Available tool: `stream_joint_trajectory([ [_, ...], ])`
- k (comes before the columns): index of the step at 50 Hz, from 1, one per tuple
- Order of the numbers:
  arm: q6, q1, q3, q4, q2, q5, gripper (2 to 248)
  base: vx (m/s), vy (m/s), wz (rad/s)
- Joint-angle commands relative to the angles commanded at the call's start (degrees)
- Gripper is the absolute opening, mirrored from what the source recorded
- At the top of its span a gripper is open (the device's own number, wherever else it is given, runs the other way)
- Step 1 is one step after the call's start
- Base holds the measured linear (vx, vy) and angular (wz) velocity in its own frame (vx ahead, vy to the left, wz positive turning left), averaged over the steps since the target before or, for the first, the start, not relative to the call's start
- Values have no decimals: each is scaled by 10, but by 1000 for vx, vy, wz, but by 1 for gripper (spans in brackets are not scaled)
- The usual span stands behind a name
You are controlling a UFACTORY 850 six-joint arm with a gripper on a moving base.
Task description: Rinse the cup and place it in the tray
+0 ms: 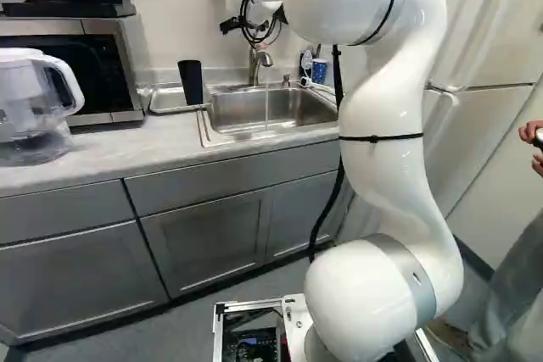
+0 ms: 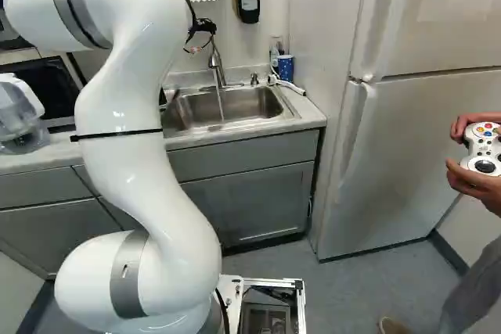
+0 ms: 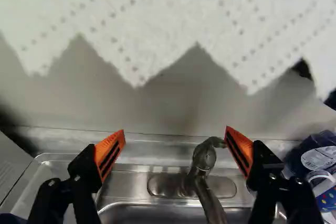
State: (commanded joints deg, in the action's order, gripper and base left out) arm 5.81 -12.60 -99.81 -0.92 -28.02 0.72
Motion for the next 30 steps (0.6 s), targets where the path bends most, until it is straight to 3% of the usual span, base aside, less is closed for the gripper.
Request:
stream_joint_trajectory([
  [30,0,-2,22,0,18,21,247,0,0,0],
])
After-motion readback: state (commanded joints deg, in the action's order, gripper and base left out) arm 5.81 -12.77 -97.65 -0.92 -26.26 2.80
